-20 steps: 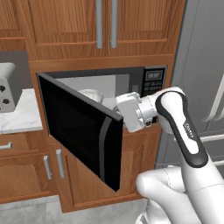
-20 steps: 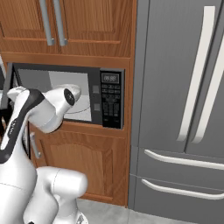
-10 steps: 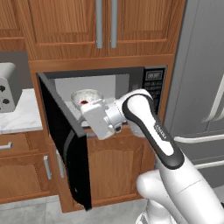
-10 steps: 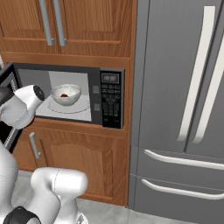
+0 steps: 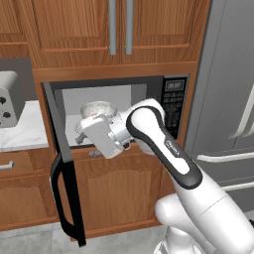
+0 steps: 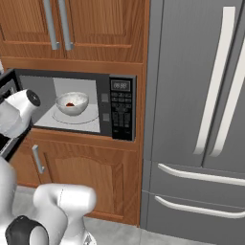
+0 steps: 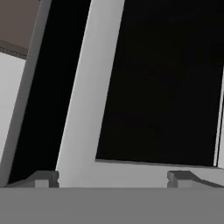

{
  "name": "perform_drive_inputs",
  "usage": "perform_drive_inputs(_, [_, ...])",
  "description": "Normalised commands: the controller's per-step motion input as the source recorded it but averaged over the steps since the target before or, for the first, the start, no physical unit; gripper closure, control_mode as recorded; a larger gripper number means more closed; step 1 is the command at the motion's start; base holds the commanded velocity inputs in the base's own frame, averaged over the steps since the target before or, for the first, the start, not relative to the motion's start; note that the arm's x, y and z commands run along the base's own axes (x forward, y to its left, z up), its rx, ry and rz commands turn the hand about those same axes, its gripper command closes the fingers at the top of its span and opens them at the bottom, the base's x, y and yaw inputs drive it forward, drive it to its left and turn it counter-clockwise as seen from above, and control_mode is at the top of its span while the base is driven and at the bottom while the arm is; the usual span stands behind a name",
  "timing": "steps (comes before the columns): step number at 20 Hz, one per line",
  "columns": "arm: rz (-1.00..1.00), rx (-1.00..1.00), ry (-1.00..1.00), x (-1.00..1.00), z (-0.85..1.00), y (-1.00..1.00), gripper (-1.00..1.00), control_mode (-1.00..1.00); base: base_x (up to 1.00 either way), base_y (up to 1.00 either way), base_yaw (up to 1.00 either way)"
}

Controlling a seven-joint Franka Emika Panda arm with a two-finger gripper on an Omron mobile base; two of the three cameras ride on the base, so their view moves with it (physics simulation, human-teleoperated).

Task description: The microwave is finished heating the shrimp and tomato. Take the bowl containing the food and place it on the dining counter.

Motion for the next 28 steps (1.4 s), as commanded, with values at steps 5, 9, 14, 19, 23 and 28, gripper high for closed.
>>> perform_drive_inputs(5, [-0.38,0.0,-0.01,0.01,0.0,-1.0,-1.0,-1.0,0.0,0.0,0.0])
perform_drive_inputs(9, [-0.4,0.0,0.0,0.05,0.0,-1.0,-1.0,-1.0,0.0,0.0,0.0])
perform_drive_inputs(14, [-0.45,0.0,0.03,0.04,0.03,-1.0,-1.0,-1.0,0.0,0.0,0.0])
perform_drive_inputs(19, [-0.38,-0.03,0.14,0.53,0.06,-1.0,-1.0,-1.0,0.0,0.0,0.0])
perform_drive_inputs(23, [-0.14,-0.14,0.16,0.57,0.0,-0.77,-1.0,-1.0,0.0,0.0,0.0])
perform_drive_inputs(28, [0.0,-0.11,-0.03,0.0,0.0,-0.03,-1.0,-1.0,0.0,0.0,0.0])
